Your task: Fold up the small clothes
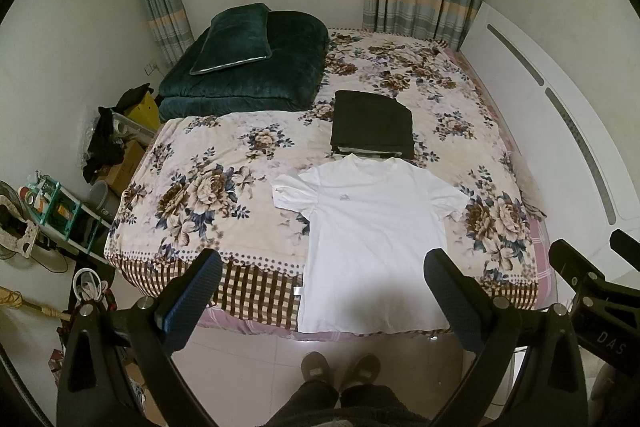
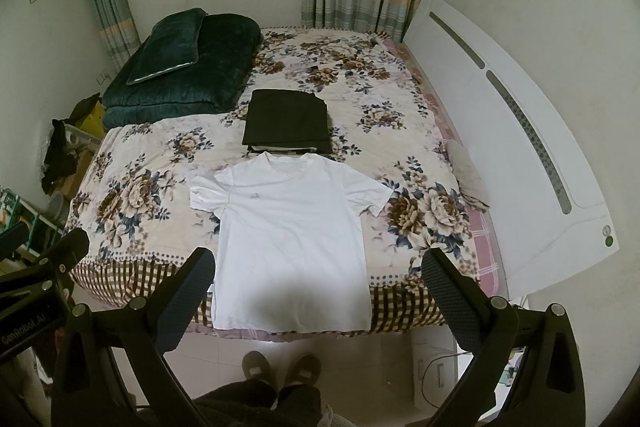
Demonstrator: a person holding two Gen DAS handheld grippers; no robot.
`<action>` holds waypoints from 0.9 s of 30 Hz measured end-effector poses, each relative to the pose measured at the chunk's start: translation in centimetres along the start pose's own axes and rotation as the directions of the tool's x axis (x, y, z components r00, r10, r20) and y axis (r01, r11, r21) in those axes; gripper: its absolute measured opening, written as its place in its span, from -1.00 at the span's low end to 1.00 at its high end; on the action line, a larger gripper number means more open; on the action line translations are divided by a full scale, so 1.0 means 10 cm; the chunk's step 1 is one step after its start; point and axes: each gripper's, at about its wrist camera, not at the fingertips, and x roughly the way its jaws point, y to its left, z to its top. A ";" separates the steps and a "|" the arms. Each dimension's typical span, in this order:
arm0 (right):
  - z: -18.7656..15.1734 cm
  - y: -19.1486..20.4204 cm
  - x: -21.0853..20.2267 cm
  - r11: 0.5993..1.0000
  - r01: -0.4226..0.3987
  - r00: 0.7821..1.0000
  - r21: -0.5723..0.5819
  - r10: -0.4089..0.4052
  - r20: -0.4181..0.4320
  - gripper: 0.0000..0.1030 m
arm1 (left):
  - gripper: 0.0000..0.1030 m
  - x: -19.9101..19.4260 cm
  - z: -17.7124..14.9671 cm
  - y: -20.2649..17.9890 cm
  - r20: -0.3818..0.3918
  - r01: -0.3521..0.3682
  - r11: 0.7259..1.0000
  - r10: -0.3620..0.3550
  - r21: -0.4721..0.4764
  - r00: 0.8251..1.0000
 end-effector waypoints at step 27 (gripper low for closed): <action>0.03 -1.08 3.06 0.869 0.122 0.980 0.479 -0.030 -0.195 1.00 | 1.00 2.94 0.51 -0.21 -0.012 -0.201 0.976 0.203 0.079 0.979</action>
